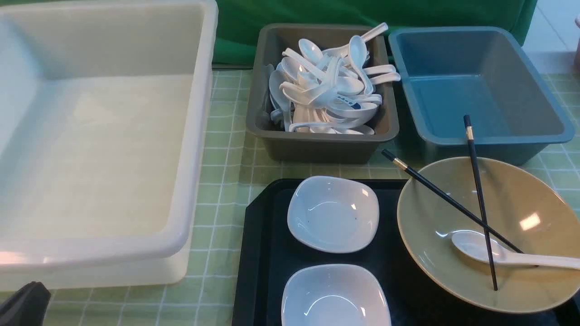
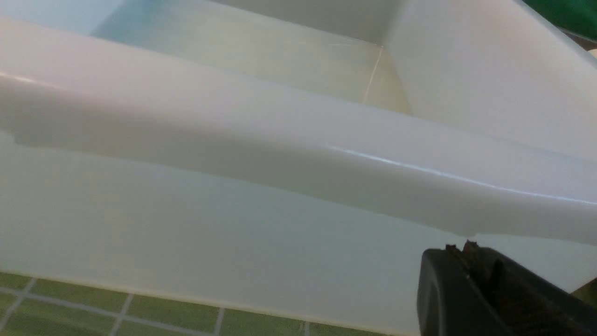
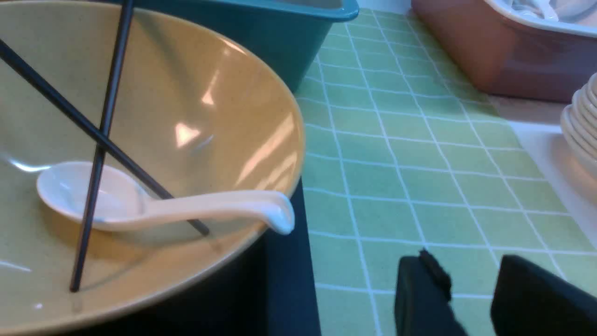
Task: On green table put chopsticks spoon bowls plates into blue grey white boxes.
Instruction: 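Move the grippers toward the tableware on the black tray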
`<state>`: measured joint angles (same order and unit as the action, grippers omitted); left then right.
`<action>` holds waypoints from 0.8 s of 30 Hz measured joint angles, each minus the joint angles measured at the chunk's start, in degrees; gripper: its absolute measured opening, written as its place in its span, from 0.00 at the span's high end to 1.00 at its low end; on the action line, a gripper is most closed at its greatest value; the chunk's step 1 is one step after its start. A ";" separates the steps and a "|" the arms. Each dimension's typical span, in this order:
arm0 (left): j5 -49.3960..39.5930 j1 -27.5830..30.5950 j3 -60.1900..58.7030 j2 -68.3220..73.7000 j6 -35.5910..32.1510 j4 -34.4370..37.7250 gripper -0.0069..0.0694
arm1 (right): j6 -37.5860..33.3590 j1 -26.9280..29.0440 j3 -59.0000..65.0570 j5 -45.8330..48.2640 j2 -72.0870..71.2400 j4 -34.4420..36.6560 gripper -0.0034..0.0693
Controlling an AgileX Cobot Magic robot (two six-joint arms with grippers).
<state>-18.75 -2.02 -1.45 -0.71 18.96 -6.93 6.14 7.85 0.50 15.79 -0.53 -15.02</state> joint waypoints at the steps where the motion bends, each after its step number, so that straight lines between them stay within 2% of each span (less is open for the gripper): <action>1: 0.00 0.00 0.00 0.00 0.00 0.00 0.91 | 0.00 0.00 0.00 0.00 0.00 0.00 0.63; 13: 0.00 0.00 0.00 0.00 0.00 -0.21 0.91 | 0.00 0.00 0.00 0.00 0.00 0.00 0.63; 18: 0.00 0.00 -0.05 0.00 -1.79 -6.68 0.91 | 0.00 0.00 0.00 0.00 0.00 0.00 0.63; 24: 0.90 0.00 -0.09 0.00 -1.79 -7.89 0.91 | 0.00 0.00 0.00 0.00 0.00 0.00 0.63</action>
<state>-17.85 -2.02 -1.54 -0.71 17.18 -14.82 6.14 7.85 0.50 15.79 -0.53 -15.02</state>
